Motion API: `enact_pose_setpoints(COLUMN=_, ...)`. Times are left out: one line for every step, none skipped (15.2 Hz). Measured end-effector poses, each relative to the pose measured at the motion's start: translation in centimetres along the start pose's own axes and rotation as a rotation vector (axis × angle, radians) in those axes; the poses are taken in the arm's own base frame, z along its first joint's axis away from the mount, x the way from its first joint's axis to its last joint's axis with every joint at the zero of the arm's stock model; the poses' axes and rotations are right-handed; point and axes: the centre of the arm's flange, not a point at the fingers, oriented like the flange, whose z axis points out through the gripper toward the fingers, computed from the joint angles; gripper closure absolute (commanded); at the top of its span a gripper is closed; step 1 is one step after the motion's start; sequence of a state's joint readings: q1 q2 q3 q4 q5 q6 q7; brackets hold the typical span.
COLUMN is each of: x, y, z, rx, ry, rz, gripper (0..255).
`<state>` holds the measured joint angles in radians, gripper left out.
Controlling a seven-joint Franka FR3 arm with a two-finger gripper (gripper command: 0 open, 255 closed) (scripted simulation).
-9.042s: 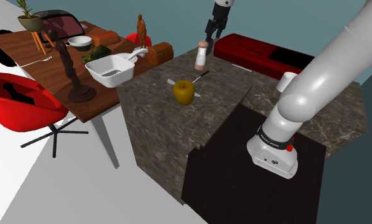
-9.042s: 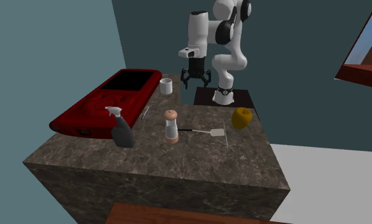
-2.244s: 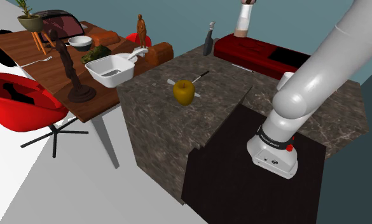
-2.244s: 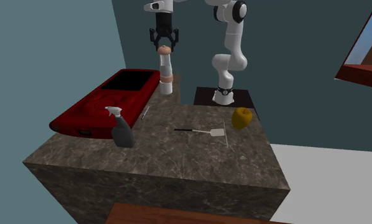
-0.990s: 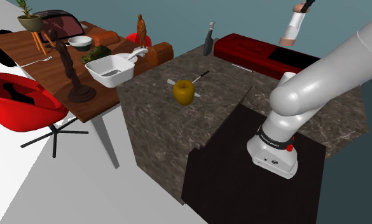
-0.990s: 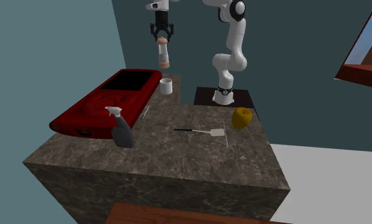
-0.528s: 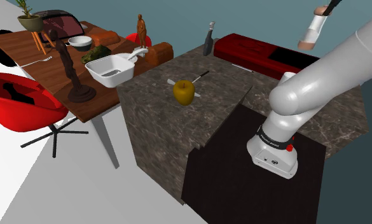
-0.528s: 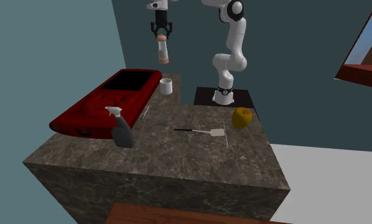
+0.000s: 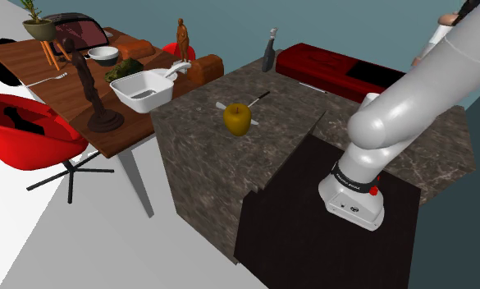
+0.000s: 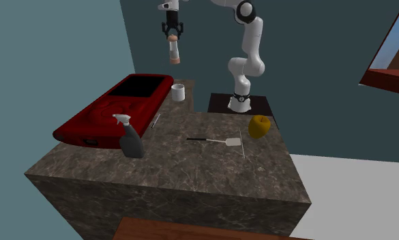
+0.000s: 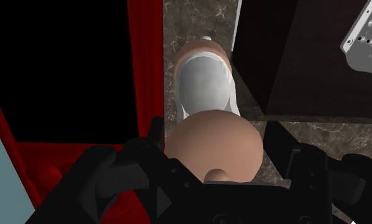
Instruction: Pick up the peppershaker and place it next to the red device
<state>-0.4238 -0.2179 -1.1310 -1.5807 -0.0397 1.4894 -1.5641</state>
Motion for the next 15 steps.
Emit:
enact_pose_setpoints(x=-1.1, y=0.4, z=-0.1, rx=0.0, ry=0.0, rz=0.0, gripper=255)
enact_pose_setpoints(x=-2.3, y=0.8, z=-0.4, rx=0.002, ry=-0.001, rz=0.002, gripper=255)
enact_pose_setpoints(x=-3.8, y=1.1, z=-0.2, rx=0.008, ry=0.0, rz=0.007, gripper=255)
enact_pose_setpoints(x=-5.3, y=1.3, z=-0.7, rx=0.01, ry=-0.007, rz=0.016, gripper=255)
enact_pose_setpoints(x=-6.3, y=1.5, z=-1.1, rx=0.008, ry=-0.007, rz=0.015, gripper=255)
enact_pose_setpoints(x=-7.2, y=2.0, z=-1.4, rx=0.002, ry=-0.005, rz=0.006, gripper=255)
enact_pose_setpoints(x=-8.3, y=2.7, z=-1.5, rx=0.001, ry=-0.006, rz=0.001, gripper=255)
enact_pose_setpoints(x=-9.3, y=3.3, z=-1.6, rx=0.001, ry=-0.003, rz=-0.001, gripper=255)
enact_pose_setpoints(x=-9.9, y=3.3, z=-1.5, rx=0.0, ry=-0.001, rz=-0.001, gripper=255)
enact_pose_setpoints(x=-10.4, y=3.1, z=-1.1, rx=0.0, ry=0.0, rz=-0.002, gripper=255)
enact_pose_setpoints(x=-10.7, y=3.1, z=-0.7, rx=0.0, ry=0.0, rz=-0.002, gripper=255)
enact_pose_setpoints(x=-10.9, y=3.1, z=-0.3, rx=0.0, ry=0.0, rz=-0.003, gripper=255)
enact_pose_setpoints(x=-11.0, y=3.2, z=0.1, rx=0.0, ry=0.0, rz=-0.003, gripper=255)
enact_pose_setpoints(x=-11.1, y=3.2, z=0.7, rx=0.0, ry=0.0, rz=-0.003, gripper=255)
enact_pose_setpoints(x=-11.3, y=3.2, z=1.3, rx=0.0, ry=0.0, rz=-0.003, gripper=255)
